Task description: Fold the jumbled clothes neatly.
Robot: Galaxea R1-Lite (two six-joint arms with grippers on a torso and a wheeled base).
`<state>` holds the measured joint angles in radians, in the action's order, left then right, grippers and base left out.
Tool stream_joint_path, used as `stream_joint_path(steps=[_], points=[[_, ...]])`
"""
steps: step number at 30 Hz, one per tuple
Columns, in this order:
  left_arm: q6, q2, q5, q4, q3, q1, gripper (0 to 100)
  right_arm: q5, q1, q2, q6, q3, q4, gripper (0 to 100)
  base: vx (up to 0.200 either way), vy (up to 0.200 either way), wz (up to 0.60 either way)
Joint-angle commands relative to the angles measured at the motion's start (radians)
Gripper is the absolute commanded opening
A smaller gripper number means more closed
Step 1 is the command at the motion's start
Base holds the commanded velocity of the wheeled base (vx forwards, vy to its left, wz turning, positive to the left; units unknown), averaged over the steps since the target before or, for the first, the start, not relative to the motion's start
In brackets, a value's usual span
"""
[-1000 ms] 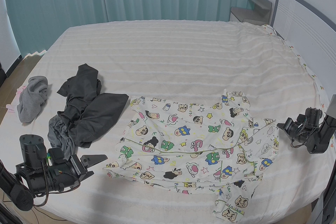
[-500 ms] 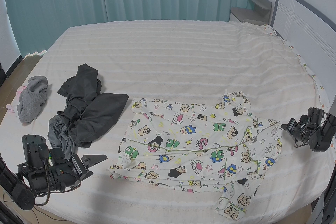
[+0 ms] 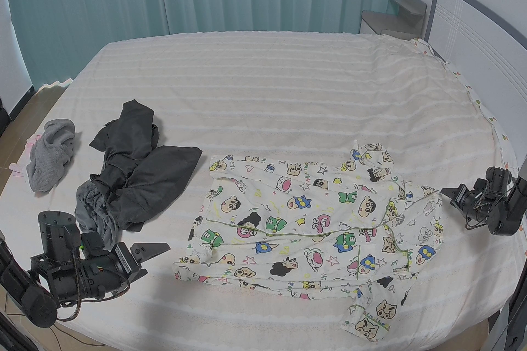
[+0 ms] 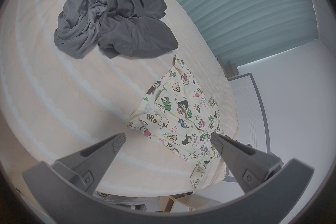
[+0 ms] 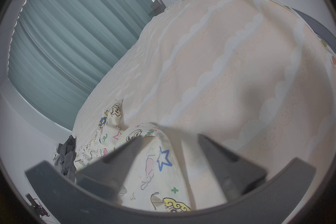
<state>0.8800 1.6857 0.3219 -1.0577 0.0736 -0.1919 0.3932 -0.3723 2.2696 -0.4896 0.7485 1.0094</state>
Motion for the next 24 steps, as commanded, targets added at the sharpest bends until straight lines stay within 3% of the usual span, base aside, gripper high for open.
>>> stream_joint_path(steps=[1,5,7,9,15,19,24], points=[[0.004,0.006,-0.006,0.001,0.034,-0.001,100,-0.019,0.001,-0.021,0.003,-0.006,-0.002,100,0.0,0.0,0.0],[0.002,0.071,-0.064,0.001,0.132,-0.008,100,-0.024,0.01,-0.073,0.003,-0.018,-0.003,100,0.0,0.0,0.0],[0.004,0.18,-0.155,0.021,0.29,-0.029,100,-0.022,0.03,-0.134,0.003,-0.052,-0.002,100,0.0,0.0,0.0],[0.001,0.241,-0.172,0.079,0.379,-0.061,100,-0.024,0.055,-0.163,0.0,-0.072,0.005,100,0.0,0.0,0.0],[-0.004,0.4,-0.178,0.381,0.713,-0.141,100,-0.025,0.118,-0.237,0.002,-0.136,0.009,100,0.0,0.0,0.0],[-0.023,0.506,-0.176,0.418,0.834,-0.155,100,-0.027,0.139,-0.278,0.003,-0.163,0.025,100,0.0,0.0,0.0],[-0.069,0.588,-0.178,0.42,0.888,-0.153,100,-0.027,0.161,-0.312,0.003,-0.186,0.029,100,0.0,0.0,0.0]])
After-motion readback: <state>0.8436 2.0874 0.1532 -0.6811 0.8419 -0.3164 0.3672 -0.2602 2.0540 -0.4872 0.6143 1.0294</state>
